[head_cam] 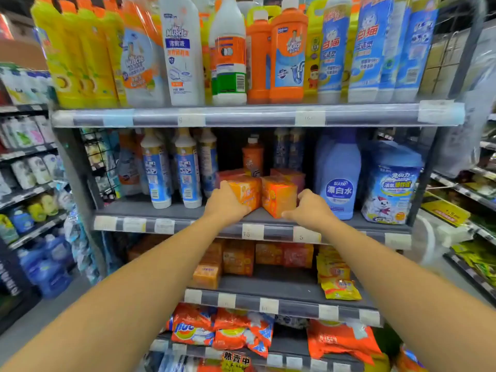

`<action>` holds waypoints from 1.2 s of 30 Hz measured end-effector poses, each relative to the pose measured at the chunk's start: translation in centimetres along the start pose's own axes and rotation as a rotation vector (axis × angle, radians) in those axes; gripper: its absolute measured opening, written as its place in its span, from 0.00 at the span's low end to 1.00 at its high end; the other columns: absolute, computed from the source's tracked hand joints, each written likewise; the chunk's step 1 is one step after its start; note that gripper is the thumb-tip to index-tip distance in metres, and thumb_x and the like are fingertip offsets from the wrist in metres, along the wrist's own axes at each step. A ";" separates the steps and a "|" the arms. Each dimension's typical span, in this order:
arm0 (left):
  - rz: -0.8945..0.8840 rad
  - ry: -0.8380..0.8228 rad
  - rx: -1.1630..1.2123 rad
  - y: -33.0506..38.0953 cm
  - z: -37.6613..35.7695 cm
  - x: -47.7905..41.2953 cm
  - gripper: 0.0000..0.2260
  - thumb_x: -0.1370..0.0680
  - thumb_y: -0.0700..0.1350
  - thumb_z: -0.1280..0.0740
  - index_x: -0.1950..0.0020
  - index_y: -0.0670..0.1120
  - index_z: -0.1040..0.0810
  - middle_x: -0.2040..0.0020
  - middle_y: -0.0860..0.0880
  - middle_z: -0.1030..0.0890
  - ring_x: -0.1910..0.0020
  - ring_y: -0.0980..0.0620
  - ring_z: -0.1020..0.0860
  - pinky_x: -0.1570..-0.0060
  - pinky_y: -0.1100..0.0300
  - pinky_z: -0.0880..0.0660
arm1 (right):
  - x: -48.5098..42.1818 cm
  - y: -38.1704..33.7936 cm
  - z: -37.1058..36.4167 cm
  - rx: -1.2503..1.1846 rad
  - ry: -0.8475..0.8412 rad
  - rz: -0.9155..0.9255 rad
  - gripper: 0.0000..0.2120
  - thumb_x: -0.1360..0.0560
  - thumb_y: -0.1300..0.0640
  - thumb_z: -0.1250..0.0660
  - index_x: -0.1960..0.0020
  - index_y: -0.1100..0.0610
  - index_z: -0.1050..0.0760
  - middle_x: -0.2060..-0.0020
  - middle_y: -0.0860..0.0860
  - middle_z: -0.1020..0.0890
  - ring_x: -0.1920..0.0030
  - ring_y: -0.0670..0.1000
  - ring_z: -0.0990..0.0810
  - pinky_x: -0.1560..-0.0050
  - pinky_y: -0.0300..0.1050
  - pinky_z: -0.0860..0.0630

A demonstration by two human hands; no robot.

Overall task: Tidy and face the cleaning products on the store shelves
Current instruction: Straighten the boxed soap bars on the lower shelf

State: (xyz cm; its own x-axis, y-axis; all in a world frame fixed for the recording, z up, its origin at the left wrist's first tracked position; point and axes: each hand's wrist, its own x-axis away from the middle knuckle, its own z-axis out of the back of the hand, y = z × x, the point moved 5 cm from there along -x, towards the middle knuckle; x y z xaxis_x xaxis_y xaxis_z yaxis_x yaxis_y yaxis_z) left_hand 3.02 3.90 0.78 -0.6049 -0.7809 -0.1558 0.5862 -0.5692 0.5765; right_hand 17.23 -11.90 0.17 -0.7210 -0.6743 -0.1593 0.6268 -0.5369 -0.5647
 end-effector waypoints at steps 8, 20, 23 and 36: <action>0.155 0.198 0.219 -1.4 -3.6 -4.7 0.46 0.35 0.53 0.20 0.28 0.40 0.44 0.31 0.37 0.34 0.34 0.36 0.31 0.39 0.45 0.28 | -5.1 0.3 -4.9 -0.260 0.187 -0.293 0.45 0.38 0.43 0.22 0.32 0.62 0.40 0.36 0.59 0.29 0.36 0.60 0.28 0.39 0.57 0.27; 0.203 0.253 0.339 -3.7 -5.2 -8.0 0.38 0.41 0.54 0.18 0.40 0.43 0.34 0.43 0.42 0.23 0.44 0.40 0.22 0.52 0.52 0.25 | -8.4 1.9 -7.1 -0.319 0.385 -0.313 0.41 0.41 0.42 0.20 0.40 0.60 0.37 0.45 0.57 0.23 0.47 0.59 0.22 0.59 0.46 0.29; 0.169 0.256 0.353 -3.5 -4.5 -7.8 0.36 0.40 0.54 0.19 0.42 0.42 0.33 0.46 0.42 0.22 0.47 0.40 0.21 0.57 0.53 0.27 | -8.0 1.8 -6.9 -0.329 0.426 -0.287 0.39 0.40 0.42 0.21 0.41 0.60 0.36 0.47 0.57 0.22 0.48 0.59 0.21 0.59 0.46 0.29; -0.104 0.250 0.408 -1.1 2.4 0.0 0.40 0.41 0.56 0.18 0.35 0.45 0.29 0.40 0.48 0.23 0.43 0.49 0.23 0.45 0.51 0.23 | 0.2 2.8 0.5 -0.417 0.430 -0.041 0.38 0.39 0.40 0.22 0.37 0.53 0.33 0.44 0.51 0.22 0.46 0.52 0.23 0.52 0.48 0.23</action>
State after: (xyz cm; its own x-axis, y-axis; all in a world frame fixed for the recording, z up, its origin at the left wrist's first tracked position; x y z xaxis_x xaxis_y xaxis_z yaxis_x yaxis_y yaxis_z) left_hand 1.15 5.15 2.06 -0.4718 -0.7915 -0.3884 0.2402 -0.5393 0.8072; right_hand 18.93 -13.78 -1.03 -0.8516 -0.3446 -0.3950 0.4899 -0.2552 -0.8336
